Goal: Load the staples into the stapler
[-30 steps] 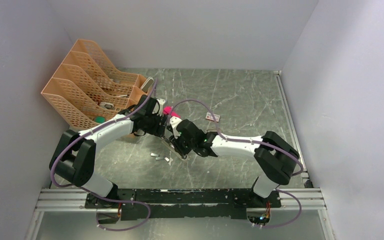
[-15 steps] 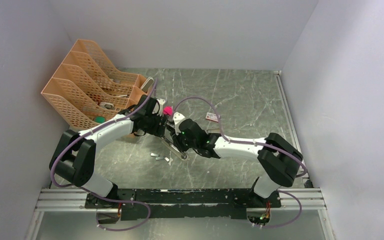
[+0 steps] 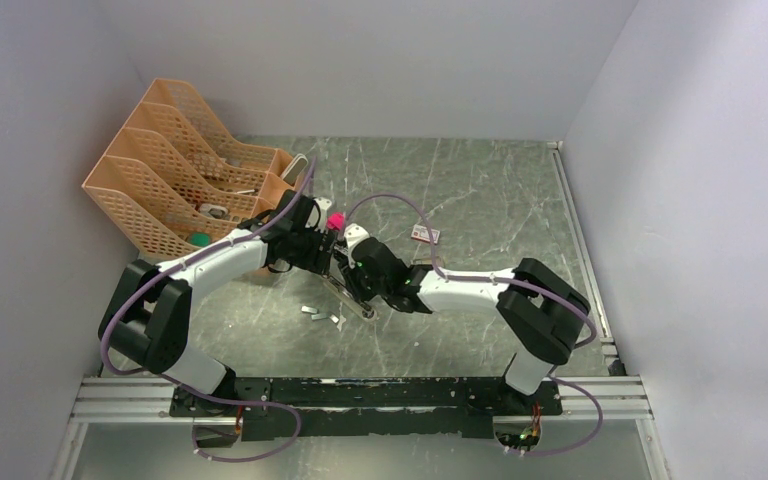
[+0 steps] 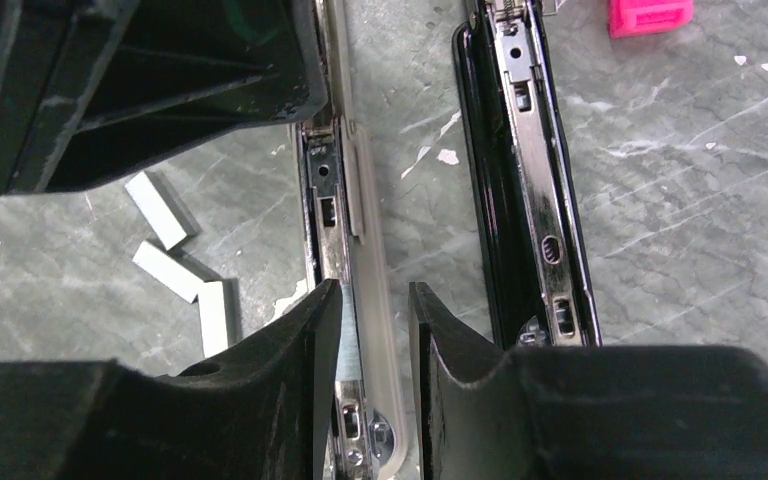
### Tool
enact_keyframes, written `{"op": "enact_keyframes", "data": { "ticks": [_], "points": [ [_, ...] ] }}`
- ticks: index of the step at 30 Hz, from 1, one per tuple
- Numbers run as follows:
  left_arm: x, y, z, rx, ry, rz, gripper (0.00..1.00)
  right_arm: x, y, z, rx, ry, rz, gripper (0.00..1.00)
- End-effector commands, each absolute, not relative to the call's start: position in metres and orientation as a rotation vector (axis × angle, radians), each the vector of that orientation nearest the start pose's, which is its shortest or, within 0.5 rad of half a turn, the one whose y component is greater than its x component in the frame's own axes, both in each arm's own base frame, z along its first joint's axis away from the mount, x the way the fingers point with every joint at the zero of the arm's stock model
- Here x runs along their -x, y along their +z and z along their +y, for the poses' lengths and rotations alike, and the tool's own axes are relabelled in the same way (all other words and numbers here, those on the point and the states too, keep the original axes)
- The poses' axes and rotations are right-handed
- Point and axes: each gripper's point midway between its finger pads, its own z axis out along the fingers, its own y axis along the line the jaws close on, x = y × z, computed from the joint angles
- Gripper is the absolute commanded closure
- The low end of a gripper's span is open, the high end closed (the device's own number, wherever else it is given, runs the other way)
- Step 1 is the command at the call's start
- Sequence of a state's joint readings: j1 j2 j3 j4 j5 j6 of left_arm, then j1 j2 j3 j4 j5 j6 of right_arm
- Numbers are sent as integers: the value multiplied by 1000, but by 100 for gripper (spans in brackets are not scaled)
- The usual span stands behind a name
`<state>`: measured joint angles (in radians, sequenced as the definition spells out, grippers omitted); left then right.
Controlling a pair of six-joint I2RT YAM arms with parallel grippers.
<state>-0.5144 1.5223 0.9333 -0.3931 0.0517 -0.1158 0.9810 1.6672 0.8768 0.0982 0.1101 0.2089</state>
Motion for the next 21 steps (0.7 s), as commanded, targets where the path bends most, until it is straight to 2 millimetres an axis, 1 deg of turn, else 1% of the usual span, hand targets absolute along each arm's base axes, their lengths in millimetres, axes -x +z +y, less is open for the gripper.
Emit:
{"op": "enact_keyframes", "data": {
  "ticks": [1, 11, 17, 21],
  "points": [
    [-299, 67, -183, -542, -287, 2491, 27, -261, 60, 356, 753, 502, 2145, 66],
    [-299, 66, -181, -539, -280, 2492, 27, -267, 51, 353, 732, 481, 2172, 67],
    [-299, 67, -182, -541, -285, 2490, 27, -263, 44, 351, 764, 472, 2196, 67],
    [-298, 67, -183, -543, -285, 2487, 27, -257, 37, 350, 804, 473, 2216, 66]
  ]
}}
